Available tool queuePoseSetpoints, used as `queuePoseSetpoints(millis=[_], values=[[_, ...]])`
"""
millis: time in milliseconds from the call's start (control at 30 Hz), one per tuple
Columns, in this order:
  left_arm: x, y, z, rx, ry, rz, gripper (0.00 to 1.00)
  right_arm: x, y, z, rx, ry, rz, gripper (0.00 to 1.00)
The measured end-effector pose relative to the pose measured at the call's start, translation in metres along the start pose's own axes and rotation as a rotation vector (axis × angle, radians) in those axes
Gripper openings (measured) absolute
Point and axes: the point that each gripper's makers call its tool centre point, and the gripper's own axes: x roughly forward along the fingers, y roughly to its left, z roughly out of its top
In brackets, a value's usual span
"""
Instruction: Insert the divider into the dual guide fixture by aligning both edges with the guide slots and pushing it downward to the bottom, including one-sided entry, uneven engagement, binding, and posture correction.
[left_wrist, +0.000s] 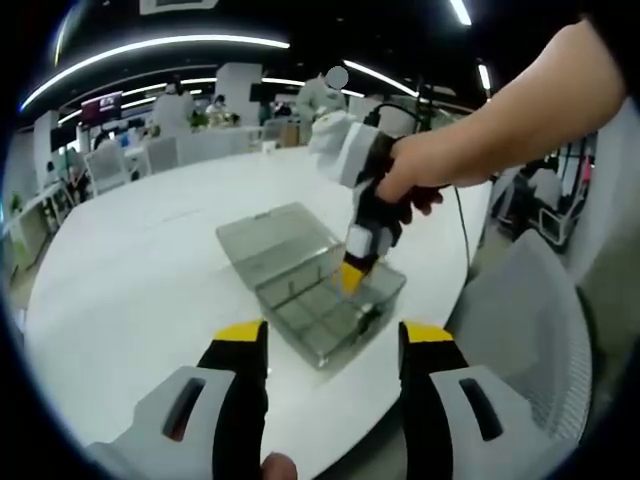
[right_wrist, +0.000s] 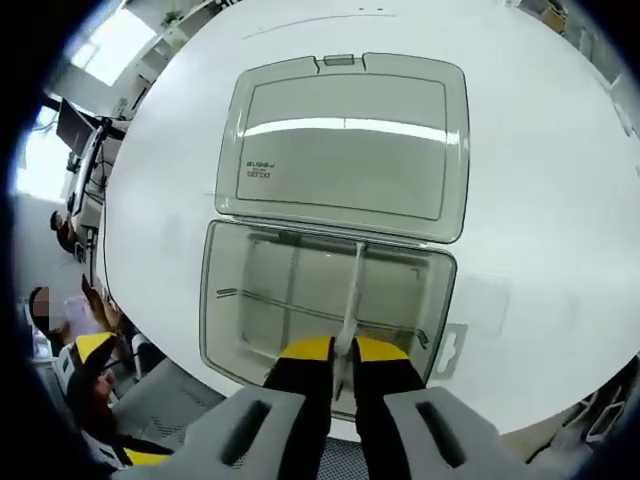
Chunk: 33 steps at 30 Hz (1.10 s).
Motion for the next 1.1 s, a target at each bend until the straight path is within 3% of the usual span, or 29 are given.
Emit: queuePoseSetpoints(millis=[467, 633, 767, 867, 1000, 1100], values=[[0.000, 0.000, -0.003, 0.012, 0.012, 0.009, 0.49, 0.002, -0.002, -0.002, -0.050, -0.016, -0.054, 0.00], [0.000, 0.001, -0.005, 0.009, 0.023, 0.010, 0.49, -0.002, 0.002, -0.002, -0.119, -0.057, 0.012, 0.03], [0.002, 0.001, -0.008, 0.006, 0.035, 0.009, 0.49, -0.009, 0.003, -0.001, -0.221, -0.100, 0.054, 0.10], [0.003, 0.001, -0.010, 0.003, 0.049, 0.010, 0.49, -0.015, 0.002, -0.003, -0.238, -0.135, 0.085, 0.15], [0.004, 0.002, -0.013, -0.006, 0.063, 0.012, 0.49, -0.025, 0.000, 0.000, -0.288, -0.204, 0.124, 0.13], [0.005, 0.004, -0.014, -0.016, 0.073, 0.015, 0.49, -0.033, 0.005, 0.000, -0.330, -0.262, 0.196, 0.12]])
